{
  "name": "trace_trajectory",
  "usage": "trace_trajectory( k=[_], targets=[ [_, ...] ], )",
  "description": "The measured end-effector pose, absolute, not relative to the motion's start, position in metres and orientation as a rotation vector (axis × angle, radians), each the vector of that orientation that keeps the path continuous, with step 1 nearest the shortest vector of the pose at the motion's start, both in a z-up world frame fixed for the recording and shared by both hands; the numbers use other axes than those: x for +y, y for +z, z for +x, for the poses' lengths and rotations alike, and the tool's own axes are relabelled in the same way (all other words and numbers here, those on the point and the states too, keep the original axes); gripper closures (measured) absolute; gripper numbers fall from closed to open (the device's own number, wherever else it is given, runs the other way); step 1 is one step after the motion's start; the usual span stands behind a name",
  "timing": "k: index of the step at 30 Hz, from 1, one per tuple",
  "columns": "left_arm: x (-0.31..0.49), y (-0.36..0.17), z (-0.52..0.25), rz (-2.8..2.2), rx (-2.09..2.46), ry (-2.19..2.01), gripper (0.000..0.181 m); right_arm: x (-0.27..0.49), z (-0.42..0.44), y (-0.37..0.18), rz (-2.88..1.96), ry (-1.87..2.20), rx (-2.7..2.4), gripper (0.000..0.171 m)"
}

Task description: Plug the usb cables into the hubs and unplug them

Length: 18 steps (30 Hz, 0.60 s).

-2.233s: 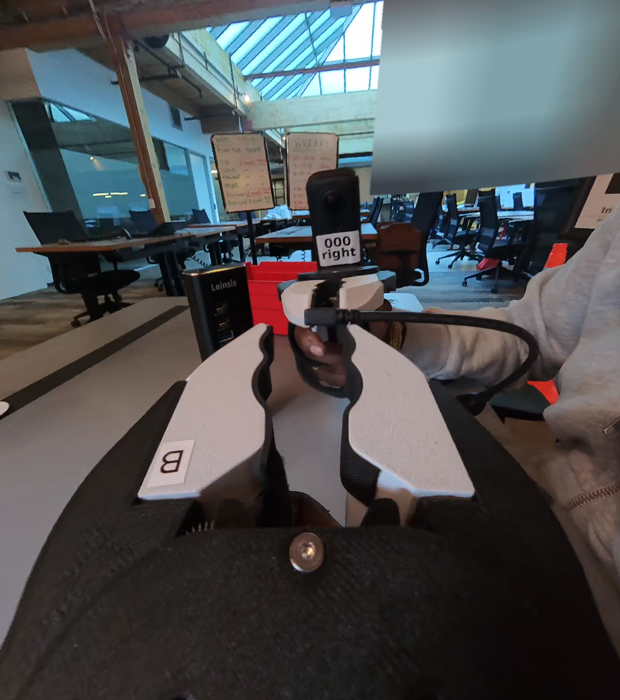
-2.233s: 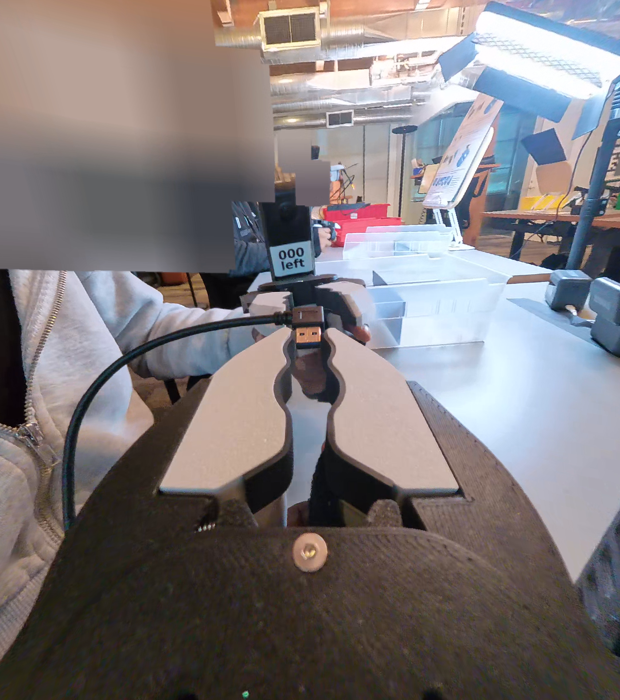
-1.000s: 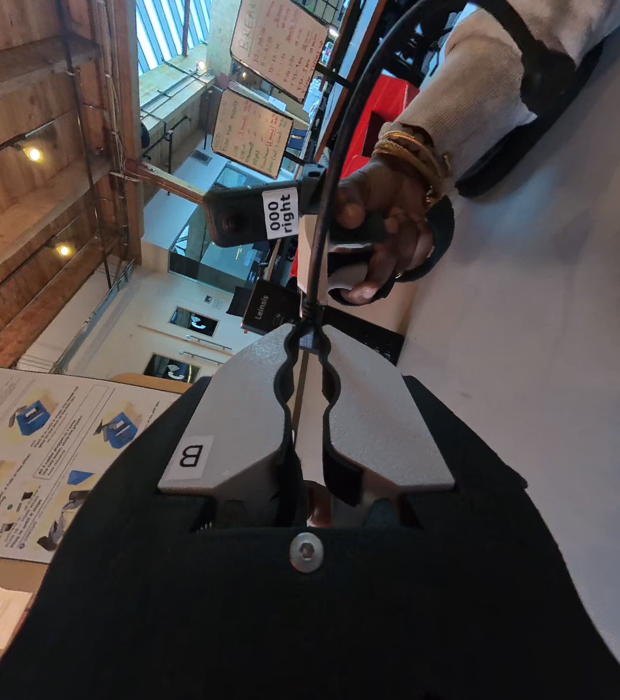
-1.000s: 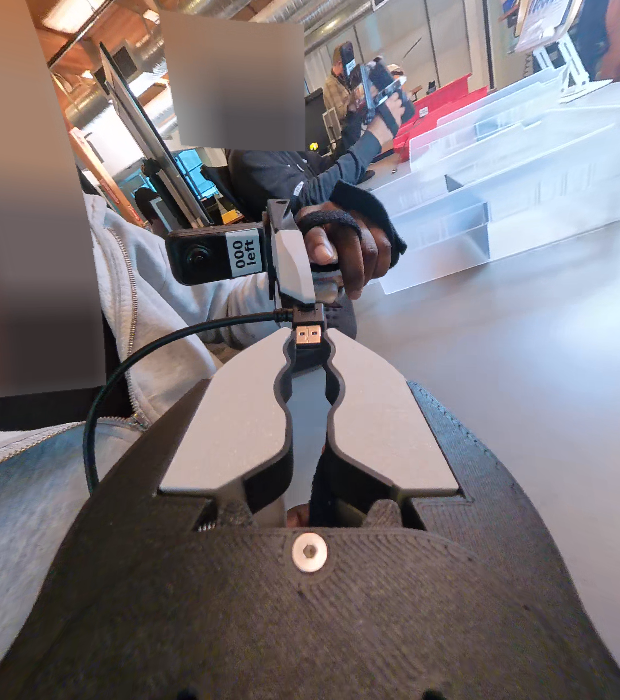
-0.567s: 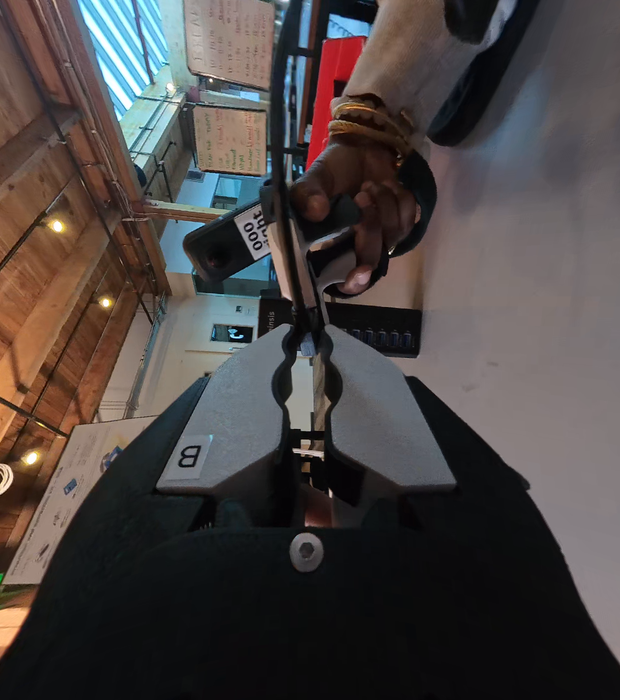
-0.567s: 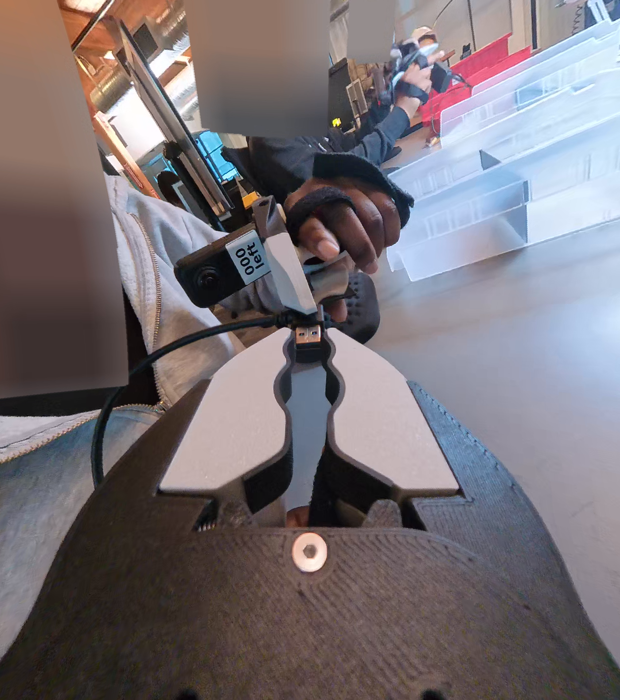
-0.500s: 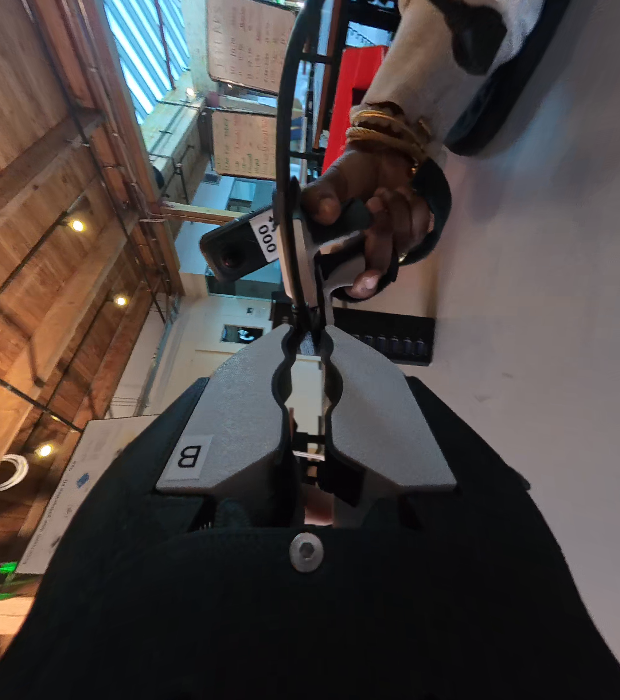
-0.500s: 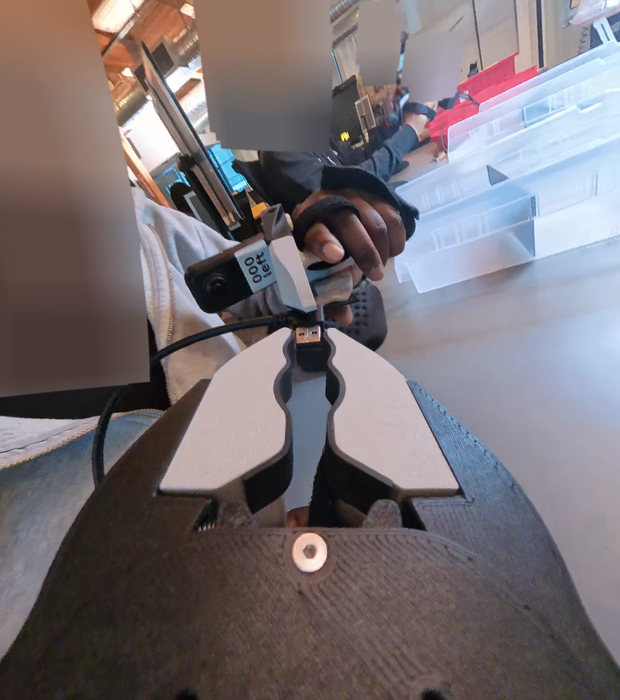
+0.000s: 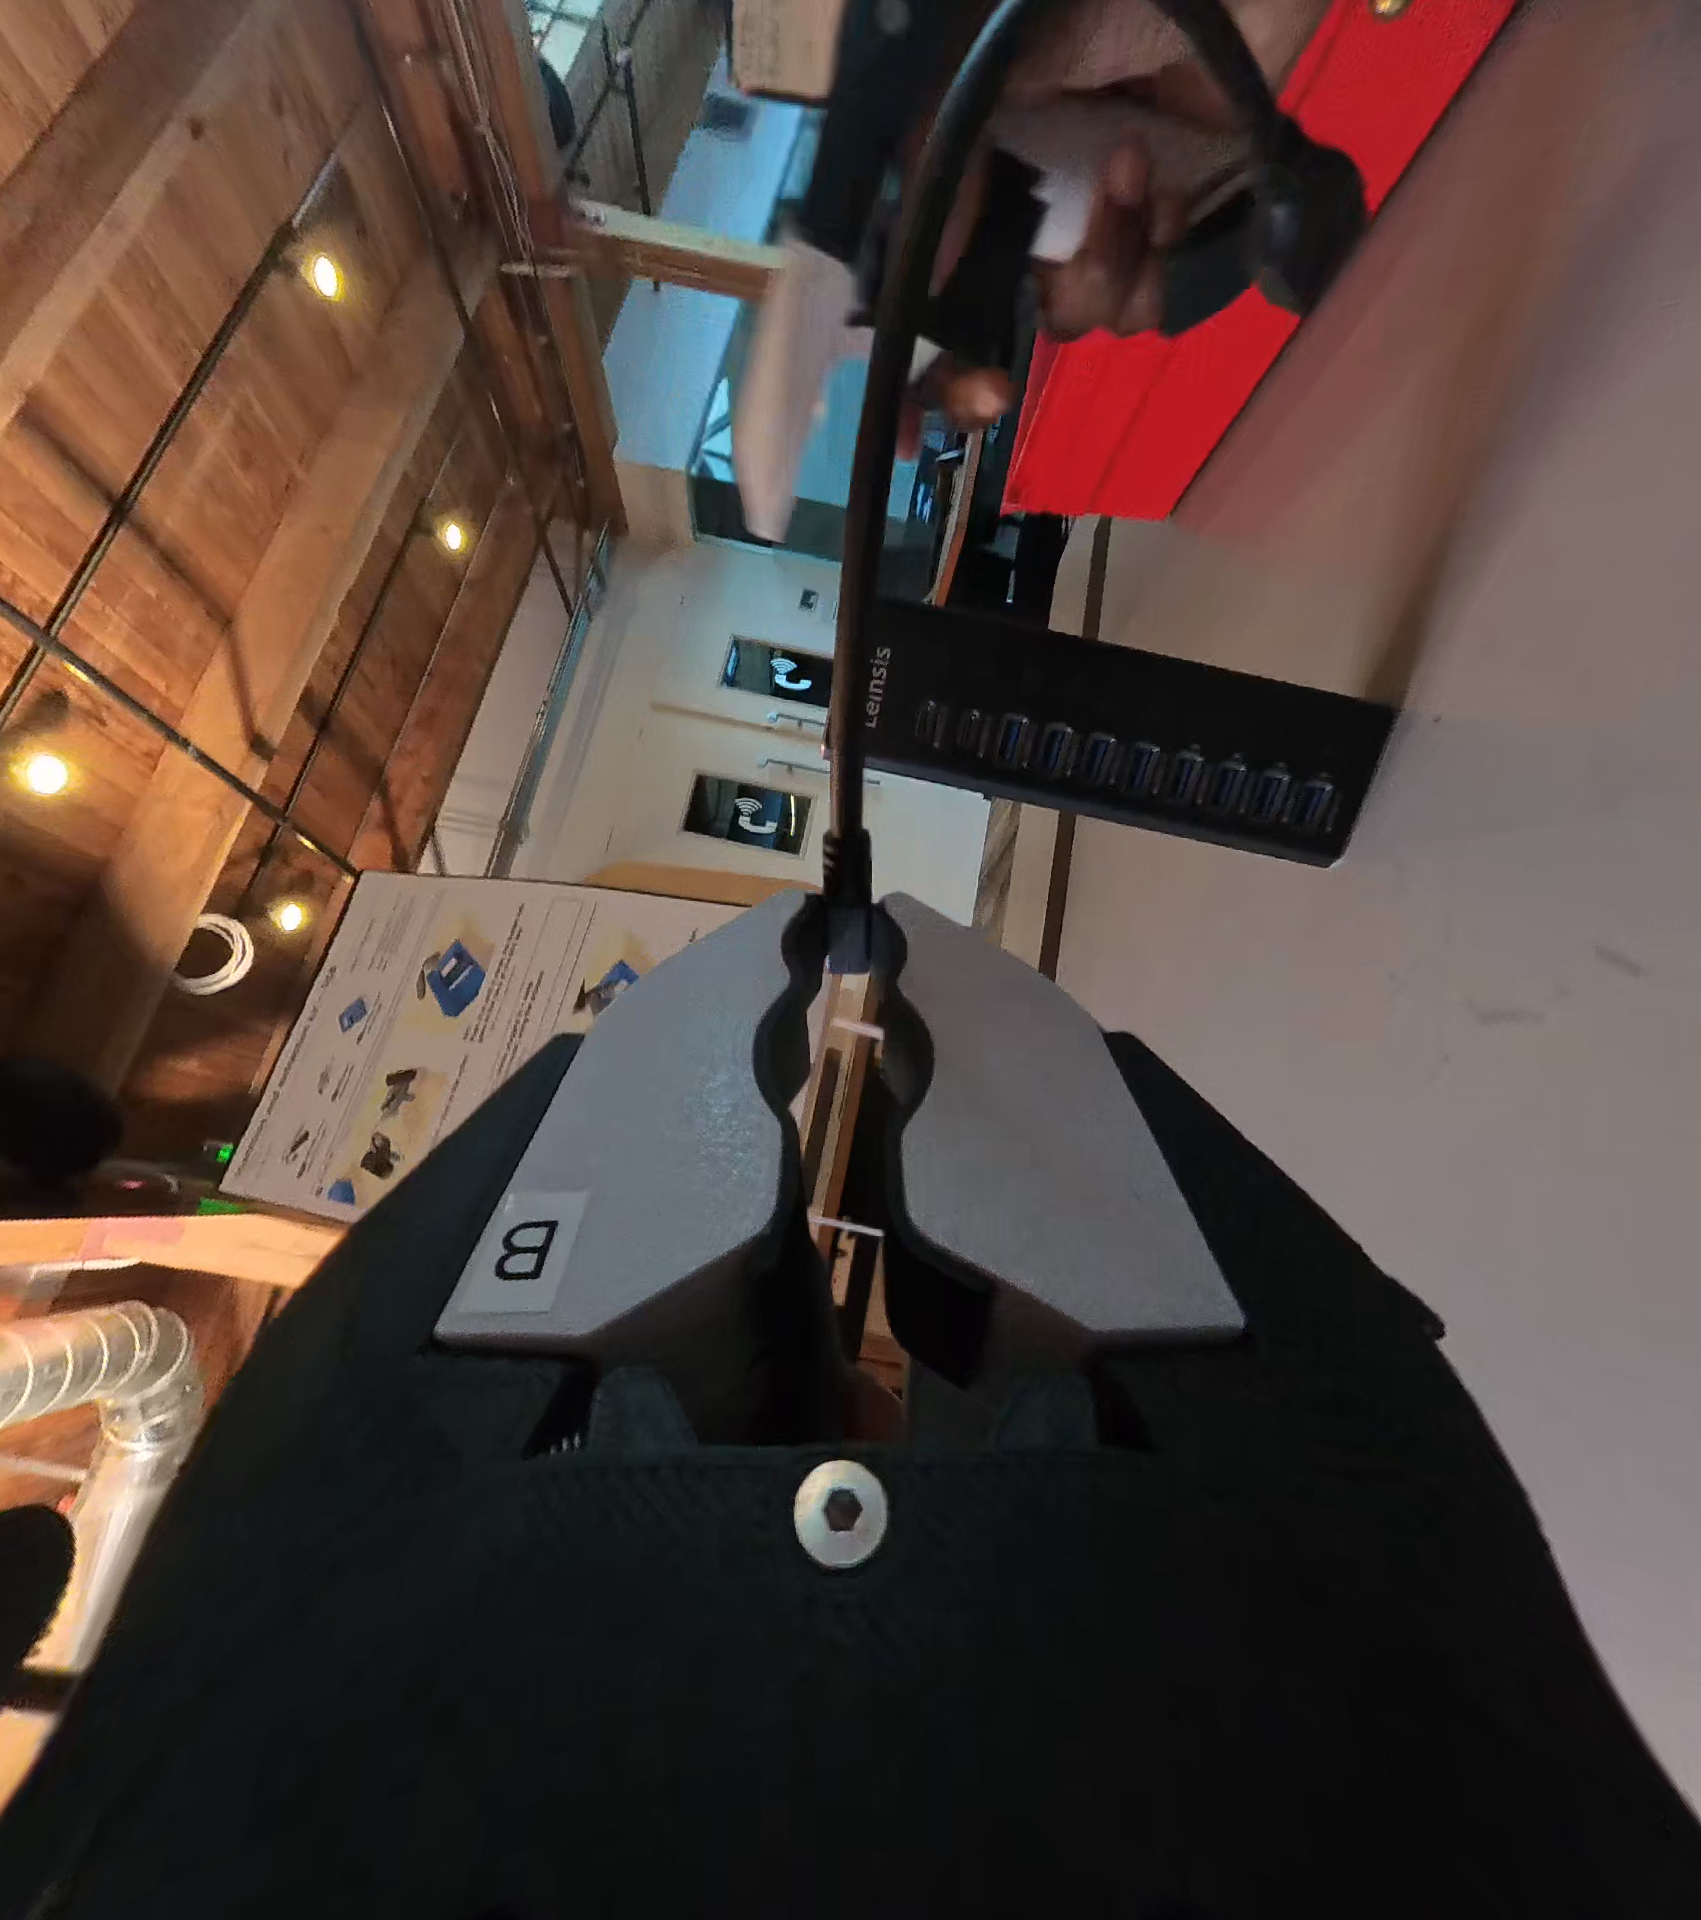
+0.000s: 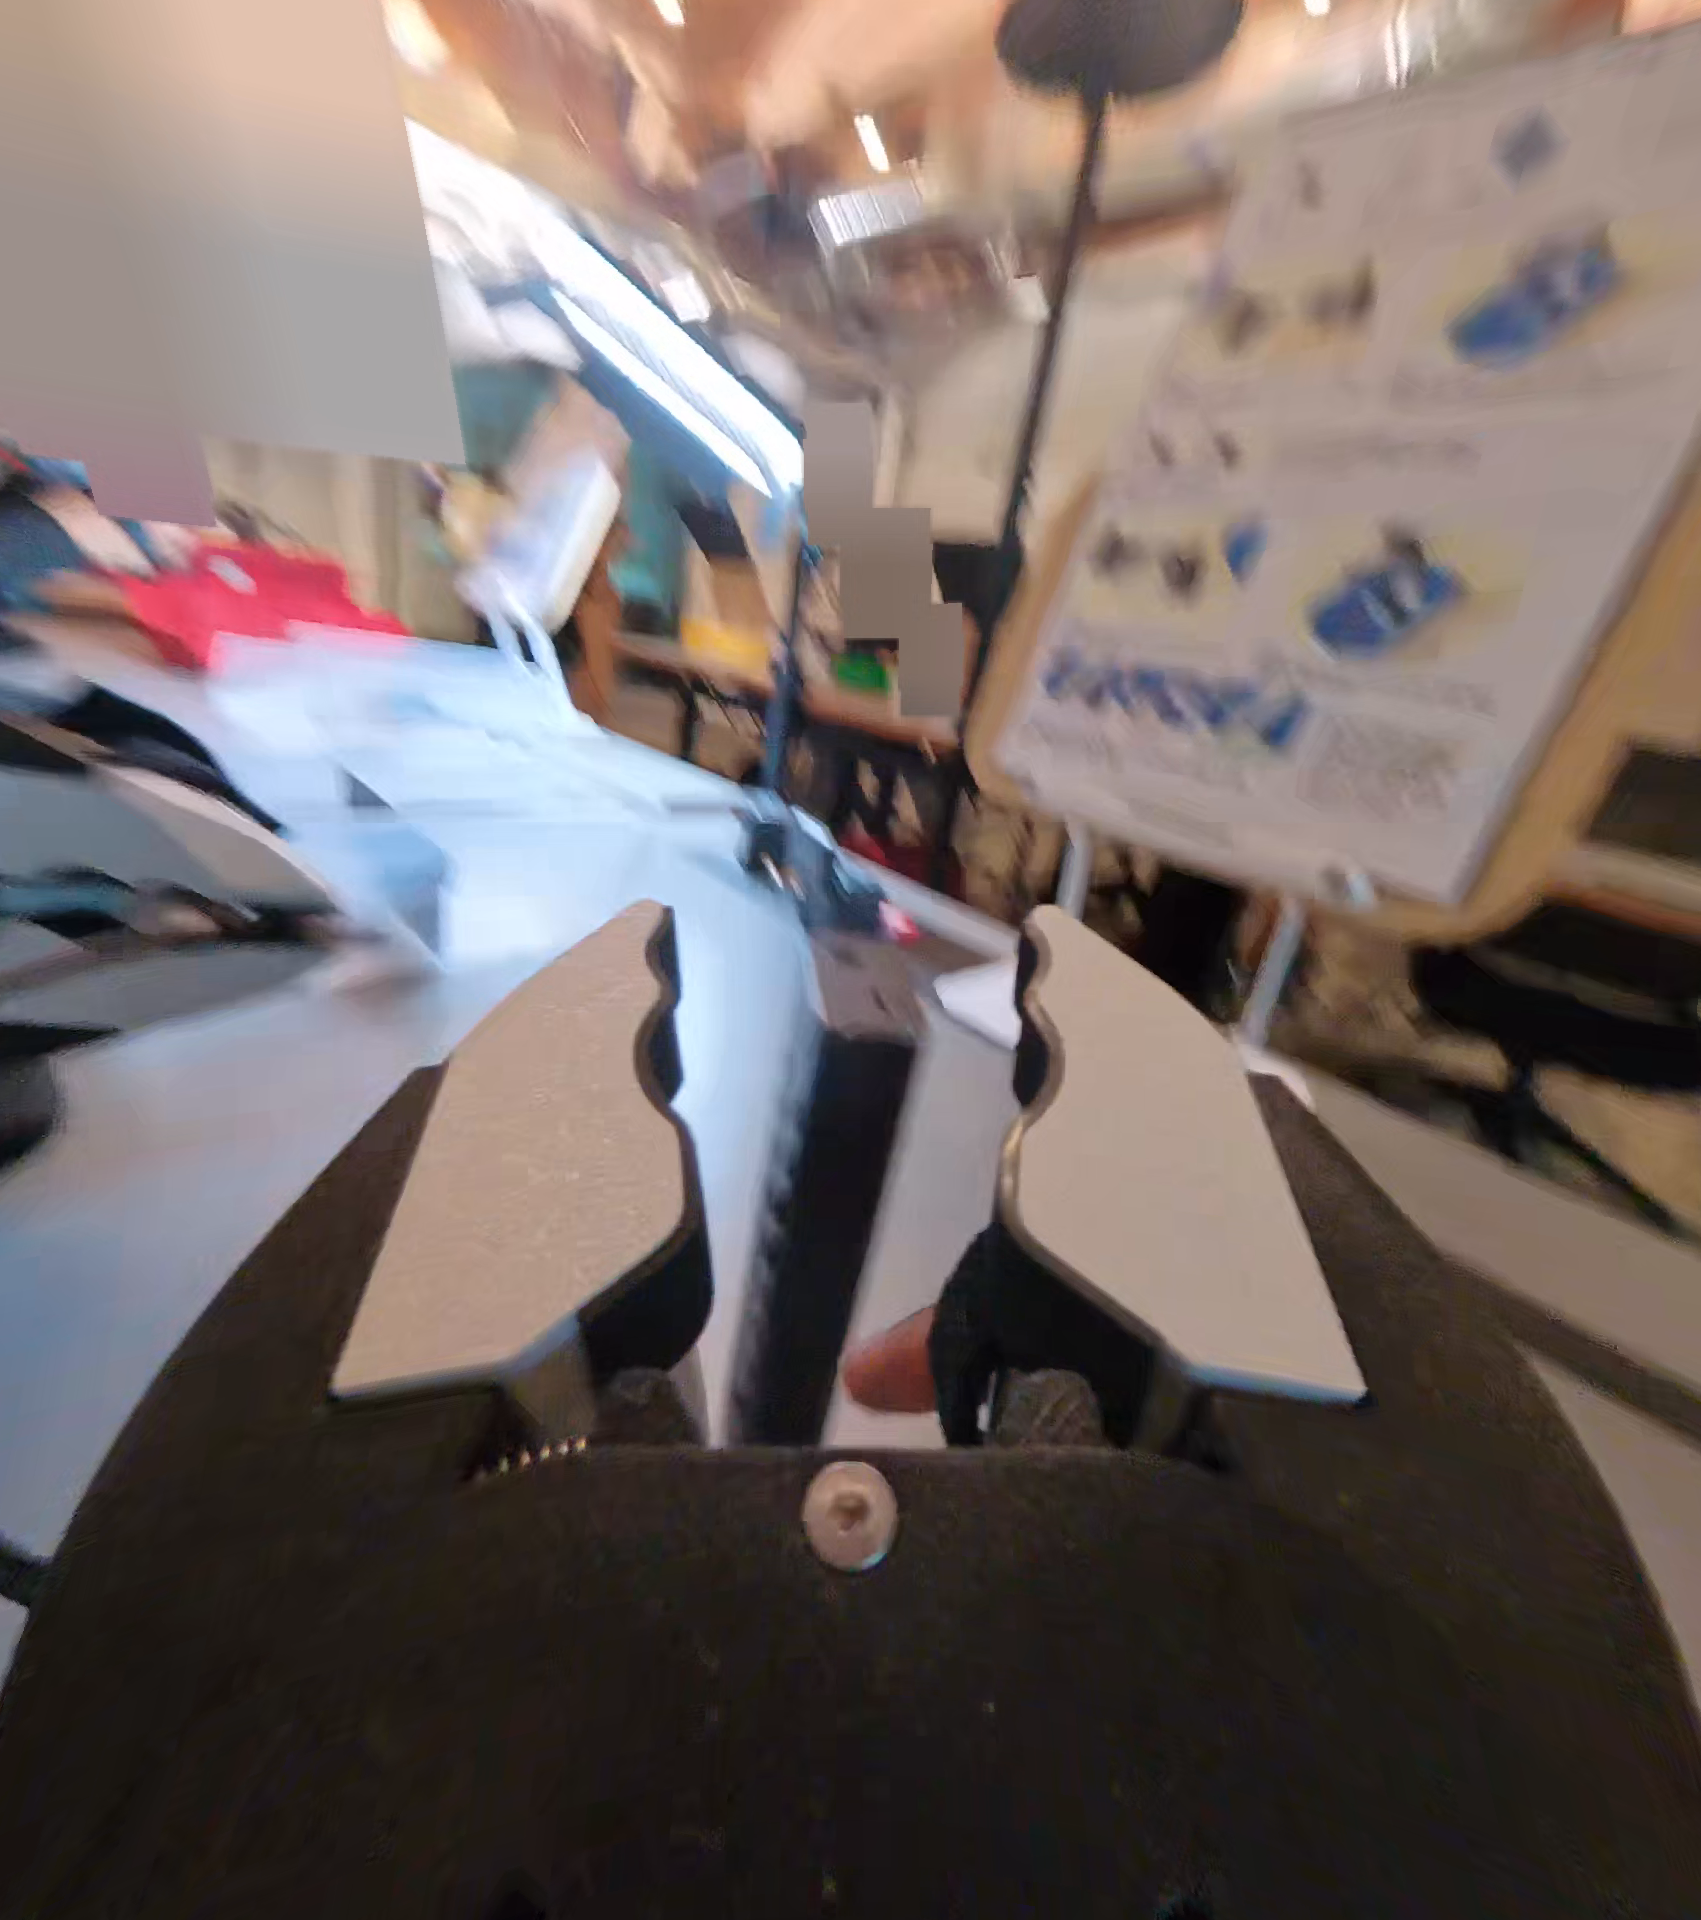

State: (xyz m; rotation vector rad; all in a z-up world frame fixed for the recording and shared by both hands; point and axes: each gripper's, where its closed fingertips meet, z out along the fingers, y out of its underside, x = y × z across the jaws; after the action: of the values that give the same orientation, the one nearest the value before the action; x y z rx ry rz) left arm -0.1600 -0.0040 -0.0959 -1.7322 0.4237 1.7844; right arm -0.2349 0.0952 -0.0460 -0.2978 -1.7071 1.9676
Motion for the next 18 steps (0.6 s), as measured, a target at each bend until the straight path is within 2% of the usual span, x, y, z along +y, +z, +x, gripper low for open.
trace_trajectory(
  k=[2,6,8,9,10,15,18],
  targets=[
    [-0.006,-0.097,-0.163,-1.724,0.387,1.768,0.173,0.1,-0.259,-0.078,-0.447,1.815,-1.843,0.101],
    [-0.008,-0.101,-0.164,-1.724,0.37,1.778,0.173,0.074,-0.258,-0.144,-0.538,1.741,-2.276,0.101],
    [-0.008,-0.101,-0.164,-1.71,0.352,1.793,0.173,0.062,-0.252,-0.169,-0.524,1.679,-2.42,0.112],
    [-0.008,-0.1,-0.164,-1.698,0.352,1.805,0.173,0.06,-0.255,-0.178,-0.526,1.633,-2.432,0.128],
    [-0.009,-0.098,-0.164,-1.686,0.347,1.819,0.173,0.058,-0.262,-0.183,-0.534,1.597,-2.402,0.142],
    [-0.013,-0.076,-0.155,-1.528,0.351,1.978,0.172,0.05,-0.267,-0.172,-0.443,1.536,-2.228,0.143],
    [-0.015,-0.071,-0.154,-1.501,0.349,2.029,0.172,0.037,-0.257,-0.15,-0.445,1.681,-2.129,0.144]
  ],
)
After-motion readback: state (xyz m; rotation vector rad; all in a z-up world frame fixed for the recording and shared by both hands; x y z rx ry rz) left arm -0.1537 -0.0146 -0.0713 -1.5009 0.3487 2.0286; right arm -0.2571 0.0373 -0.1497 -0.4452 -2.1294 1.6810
